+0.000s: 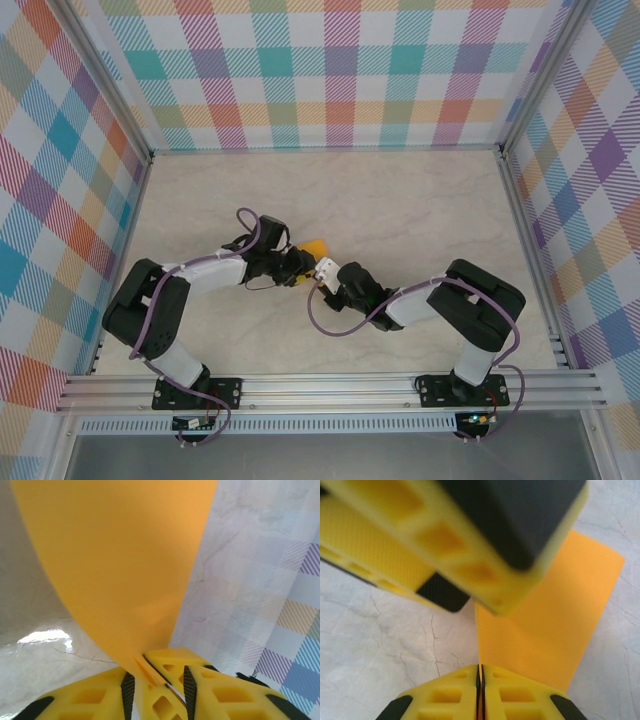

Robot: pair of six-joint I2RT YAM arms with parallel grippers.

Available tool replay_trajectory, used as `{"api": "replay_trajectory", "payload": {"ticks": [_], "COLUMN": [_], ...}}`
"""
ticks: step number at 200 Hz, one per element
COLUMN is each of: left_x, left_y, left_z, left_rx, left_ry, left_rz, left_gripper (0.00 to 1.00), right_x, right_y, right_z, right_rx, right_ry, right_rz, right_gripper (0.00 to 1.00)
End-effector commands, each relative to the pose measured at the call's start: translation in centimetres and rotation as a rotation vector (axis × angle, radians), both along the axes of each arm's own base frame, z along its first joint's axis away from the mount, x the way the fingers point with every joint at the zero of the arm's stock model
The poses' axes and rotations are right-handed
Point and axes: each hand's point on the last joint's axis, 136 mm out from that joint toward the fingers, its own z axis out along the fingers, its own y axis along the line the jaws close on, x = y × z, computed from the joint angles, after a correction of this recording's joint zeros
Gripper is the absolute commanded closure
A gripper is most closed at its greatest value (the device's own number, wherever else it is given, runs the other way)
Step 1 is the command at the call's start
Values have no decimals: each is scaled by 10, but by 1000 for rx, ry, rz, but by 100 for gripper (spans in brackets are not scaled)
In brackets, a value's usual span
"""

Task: Fold a paper plane with a square sheet of paper (pick it up from the middle)

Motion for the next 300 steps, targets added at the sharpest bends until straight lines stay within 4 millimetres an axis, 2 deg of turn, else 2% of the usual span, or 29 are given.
{"api": "replay_trajectory", "payload": {"ticks": [1, 22, 58, 94, 148, 186, 220, 257, 300], "left_x": [13, 14, 14, 12, 3, -1, -3, 2, 7], "left_y": [10, 21, 32, 30, 24, 25, 26, 22, 14], "left_z": [41, 50, 48, 47, 37, 27, 15, 14, 7], "left_rx": [-12, 18, 19, -6, -38, -31, -21, -35, -41], "left_ry": [-98, -127, -132, -172, -208, -225, -212, -247, -279], "left_rz": [15, 32, 64, 51, 12, 15, 19, 16, -2], "left_gripper": [59, 53, 49, 46, 45, 46, 47, 48, 52], "right_x": [-2, 0, 6, 12, 9, 5, 3, 5, 8], "right_y": [8, 6, 5, 8, 13, 20, 20, 18, 14], "right_z": [16, 23, 30, 29, 24, 18, 12, 15, 11], "right_rx": [112, 188, 294, 351, 411, 442, 449, 490, 531], "right_ry": [117, 245, 422, 582, 766, 894, 948, 949, 1030], "right_rz": [0, -11, -72, -118, -91, -98, -120, -145, -193], "right_gripper": [90, 92, 93, 94, 99, 100, 100, 100, 100]}}
